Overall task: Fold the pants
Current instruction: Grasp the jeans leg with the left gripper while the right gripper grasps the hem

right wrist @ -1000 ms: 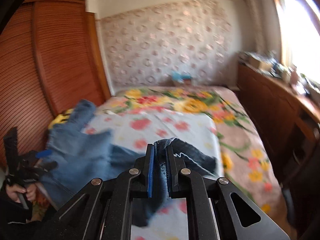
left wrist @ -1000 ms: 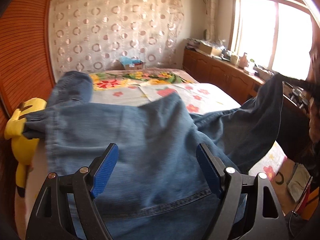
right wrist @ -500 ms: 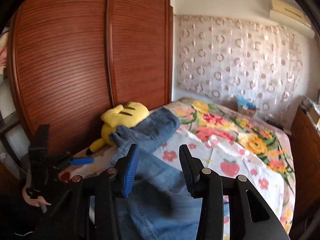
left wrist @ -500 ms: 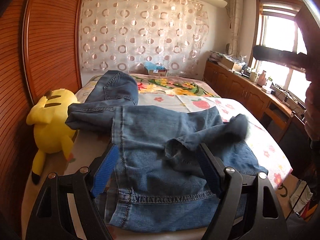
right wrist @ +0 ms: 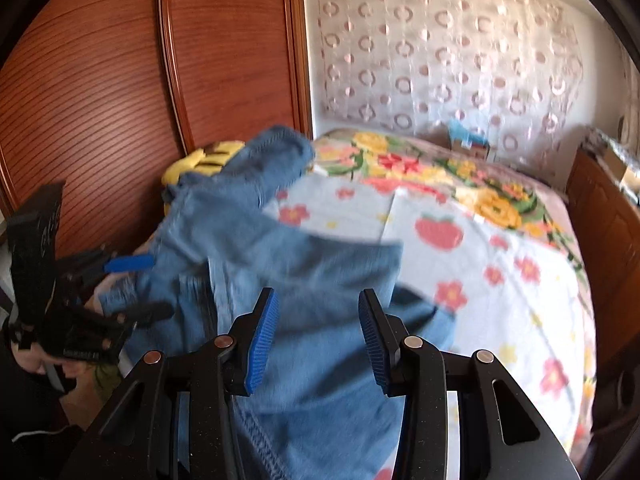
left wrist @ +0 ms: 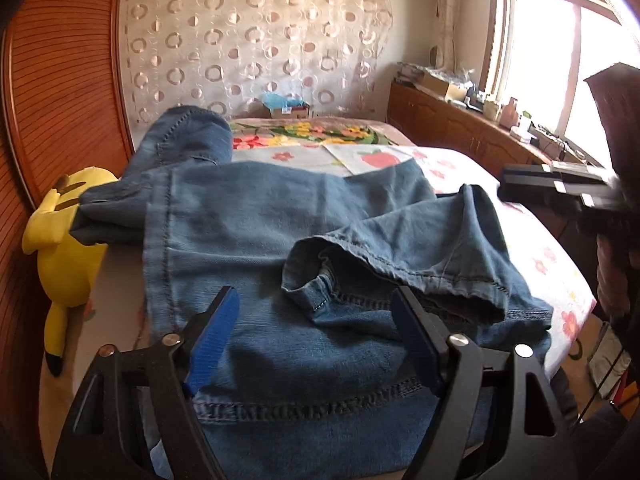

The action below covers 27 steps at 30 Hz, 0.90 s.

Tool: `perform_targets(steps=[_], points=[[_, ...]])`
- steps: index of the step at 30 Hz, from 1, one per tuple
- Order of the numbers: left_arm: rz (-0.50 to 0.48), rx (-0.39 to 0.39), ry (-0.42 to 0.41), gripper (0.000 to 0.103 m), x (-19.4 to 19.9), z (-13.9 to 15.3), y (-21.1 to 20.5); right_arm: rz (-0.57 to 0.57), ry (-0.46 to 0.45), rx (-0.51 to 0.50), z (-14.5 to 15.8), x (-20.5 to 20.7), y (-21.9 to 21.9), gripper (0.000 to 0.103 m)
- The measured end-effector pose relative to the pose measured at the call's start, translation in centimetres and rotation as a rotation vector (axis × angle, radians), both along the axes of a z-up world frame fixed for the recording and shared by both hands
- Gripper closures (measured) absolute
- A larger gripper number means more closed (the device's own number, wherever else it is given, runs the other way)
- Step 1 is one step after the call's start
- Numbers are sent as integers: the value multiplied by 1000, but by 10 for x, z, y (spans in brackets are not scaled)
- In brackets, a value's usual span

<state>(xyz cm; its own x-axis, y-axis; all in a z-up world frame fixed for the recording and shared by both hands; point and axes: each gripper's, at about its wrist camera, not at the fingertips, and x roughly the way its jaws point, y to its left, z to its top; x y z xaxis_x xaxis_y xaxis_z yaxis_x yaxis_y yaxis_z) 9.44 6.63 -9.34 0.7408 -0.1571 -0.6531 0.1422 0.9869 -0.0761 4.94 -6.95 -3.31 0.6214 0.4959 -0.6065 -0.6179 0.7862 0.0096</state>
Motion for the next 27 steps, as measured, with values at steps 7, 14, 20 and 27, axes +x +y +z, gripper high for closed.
perform_targets(steps=[7,14,20,27], points=[[12,34,41,36,20,-13,1,-61,80,40,-15,-8,-13,51],[7,41,38,56,27,-17,-1,-88,176,102,-29,11,-15,50],[-18,26,16,84,21,-14,-3,-52,190,173,-21,29,-10,82],[-67,16,-63,95,-13,20,-12,-6,46,167,36,49,-2,102]])
